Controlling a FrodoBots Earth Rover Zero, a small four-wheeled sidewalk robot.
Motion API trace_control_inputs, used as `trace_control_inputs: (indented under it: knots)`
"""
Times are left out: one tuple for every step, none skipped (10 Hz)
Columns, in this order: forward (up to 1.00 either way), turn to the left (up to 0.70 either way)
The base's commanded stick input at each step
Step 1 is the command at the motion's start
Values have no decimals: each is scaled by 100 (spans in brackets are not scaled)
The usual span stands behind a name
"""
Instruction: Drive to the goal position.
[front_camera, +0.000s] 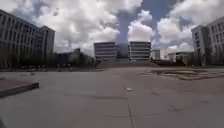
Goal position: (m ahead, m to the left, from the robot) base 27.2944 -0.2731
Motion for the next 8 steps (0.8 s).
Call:
trace_control_inputs:
  knots:
    - [70, 1]
    - [70, 35]
    - [70, 35]
    - [70, 25]
    - [70, 7]
    - [70, 0]
    - [70, 0]
    - [70, 0]
